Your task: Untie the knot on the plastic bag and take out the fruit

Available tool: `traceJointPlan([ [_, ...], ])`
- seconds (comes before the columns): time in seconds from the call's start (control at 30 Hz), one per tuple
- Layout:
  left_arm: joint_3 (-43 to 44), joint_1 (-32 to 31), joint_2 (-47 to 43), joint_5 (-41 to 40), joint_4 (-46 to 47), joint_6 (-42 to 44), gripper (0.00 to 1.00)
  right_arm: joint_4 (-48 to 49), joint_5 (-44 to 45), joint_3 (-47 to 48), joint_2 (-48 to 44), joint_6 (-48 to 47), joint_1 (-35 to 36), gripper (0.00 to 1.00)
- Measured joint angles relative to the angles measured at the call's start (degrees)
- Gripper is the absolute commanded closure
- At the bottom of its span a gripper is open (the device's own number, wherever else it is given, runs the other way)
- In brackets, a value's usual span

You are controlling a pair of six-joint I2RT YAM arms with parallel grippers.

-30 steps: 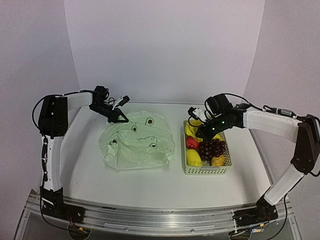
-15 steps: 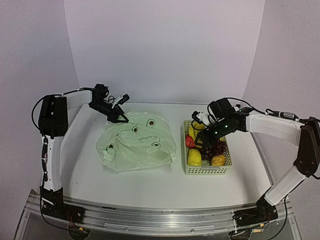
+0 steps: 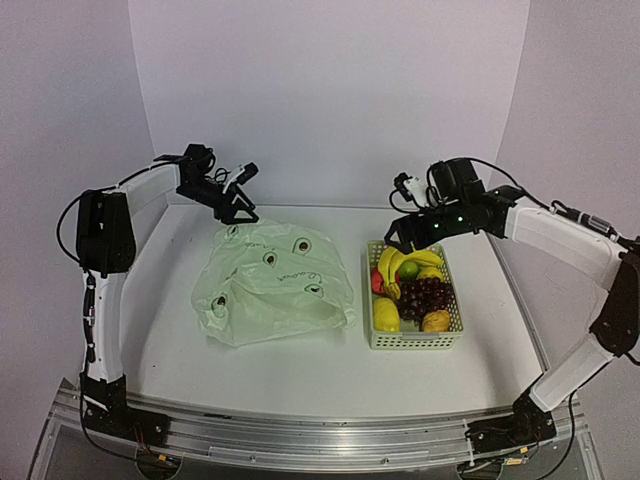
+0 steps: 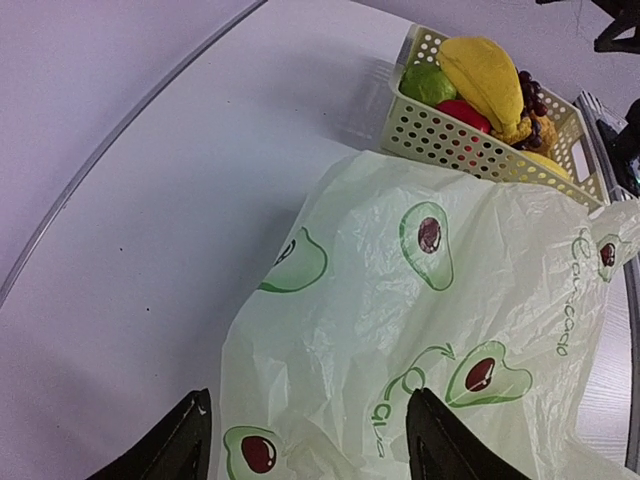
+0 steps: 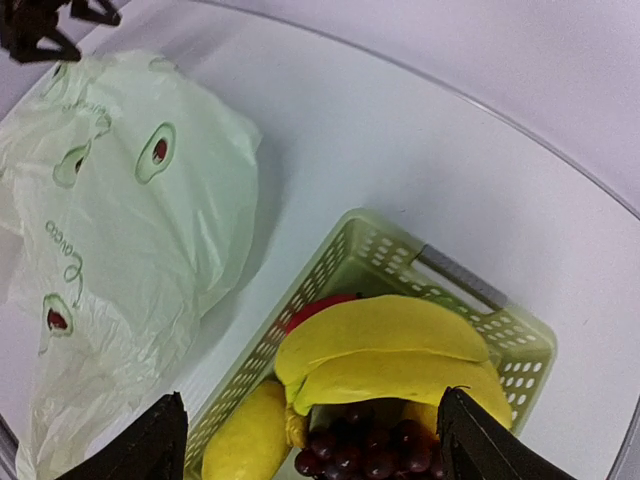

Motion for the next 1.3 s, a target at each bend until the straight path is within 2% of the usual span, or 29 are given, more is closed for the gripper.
traceJointPlan([
  [0.13,-4.6,0.1,-3.6,-3.8,6.2,-7.6,0.22,0.5,3.0,2.1,0.0,4.7,-5.1,0.18],
  [0.27,-15.3,2.0,-14.6,-10.2,12.1,-17.5,0.18,1.4,6.5,0.8,-0.2,10.7,-16.5,0.19],
  [0.37,-24.8,6.3,-26.4,-14.1,17.6,-24.6,0.16,3.0,9.7,-4.9,-2.7,13.8,-24.9,0.19],
  [0.47,-36.3,12.6,-39.6,-18.3,24.2,-31.5,0.13,3.4,11.8,-15.0,-9.4,15.4,-29.8,0.2],
  [0.6,-55.0,17.2,-54.0,-24.1,35.1,-38.2,0.09,4.0,12.7,-27.5,-21.2,15.0,-32.3,0.2],
  [0.7,-67.4,16.5,-59.5,-26.8,39.9,-41.3,0.05,6.4,13.1,-35.9,-29.4,14.3,-33.1,0.2],
  [0.83,-80.6,15.9,-64.3,-30.5,41.7,-44.7,0.05,11.0,11.8,-46.0,-35.7,13.8,-33.1,0.21],
  [1.0,-88.3,15.9,-69.8,-34.1,43.0,-44.9,0.03,13.9,7.7,-54.1,-40.0,14.6,-33.1,0.2],
  [1.3,-92.7,15.1,-74.9,-33.4,45.6,-41.7,0.01,17.4,5.7,-61.9,-52.1,16.7,-33.1,0.2],
])
